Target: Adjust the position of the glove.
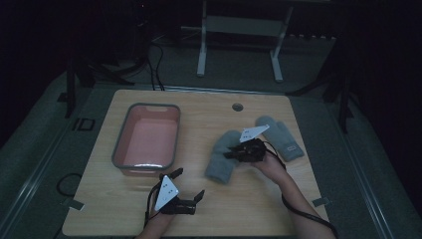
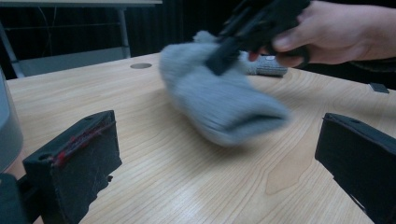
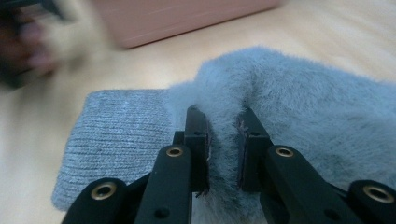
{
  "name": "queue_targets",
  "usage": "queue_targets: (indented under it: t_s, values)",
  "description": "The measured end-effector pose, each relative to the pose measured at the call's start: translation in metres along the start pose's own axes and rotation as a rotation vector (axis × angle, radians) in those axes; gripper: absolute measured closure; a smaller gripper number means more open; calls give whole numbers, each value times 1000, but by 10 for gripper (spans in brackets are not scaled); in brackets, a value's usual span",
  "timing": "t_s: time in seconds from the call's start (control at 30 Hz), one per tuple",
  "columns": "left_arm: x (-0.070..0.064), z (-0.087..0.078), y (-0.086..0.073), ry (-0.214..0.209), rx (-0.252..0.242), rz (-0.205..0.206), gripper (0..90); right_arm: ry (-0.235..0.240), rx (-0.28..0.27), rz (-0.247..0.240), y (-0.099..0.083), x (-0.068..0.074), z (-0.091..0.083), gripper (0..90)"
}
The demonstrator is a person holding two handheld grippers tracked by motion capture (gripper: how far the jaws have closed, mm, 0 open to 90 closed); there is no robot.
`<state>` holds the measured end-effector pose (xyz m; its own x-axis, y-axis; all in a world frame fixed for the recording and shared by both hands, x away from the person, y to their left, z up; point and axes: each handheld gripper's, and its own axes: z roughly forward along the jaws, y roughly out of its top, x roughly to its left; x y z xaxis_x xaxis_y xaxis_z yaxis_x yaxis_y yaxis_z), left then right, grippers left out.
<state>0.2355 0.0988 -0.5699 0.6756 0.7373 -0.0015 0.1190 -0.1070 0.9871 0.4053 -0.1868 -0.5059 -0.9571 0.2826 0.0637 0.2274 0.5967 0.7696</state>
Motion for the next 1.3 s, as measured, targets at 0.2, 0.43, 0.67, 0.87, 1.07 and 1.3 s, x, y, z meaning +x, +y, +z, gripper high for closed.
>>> queue_targets:
  t_s: [0.2,0.43,0.67,0.87,1.07,1.3]
  values:
    - [0,0,0,0,0,0,1,149,94,-102,-11,14,3,776]
    - [0,0,0,1,0,-1,1,177,151,-83,-31,14,12,449]
    - [0,0,0,0,1,-2,1,82,112,1,-27,13,0,305]
    - [0,0,0,2,0,-1,1,-29,72,56,-24,30,-3,630]
    - [0,0,0,4,-1,-3,1,-103,113,70,-33,42,4,897]
    - [0,0,0,4,0,-2,1,-123,142,49,-40,33,15,900]
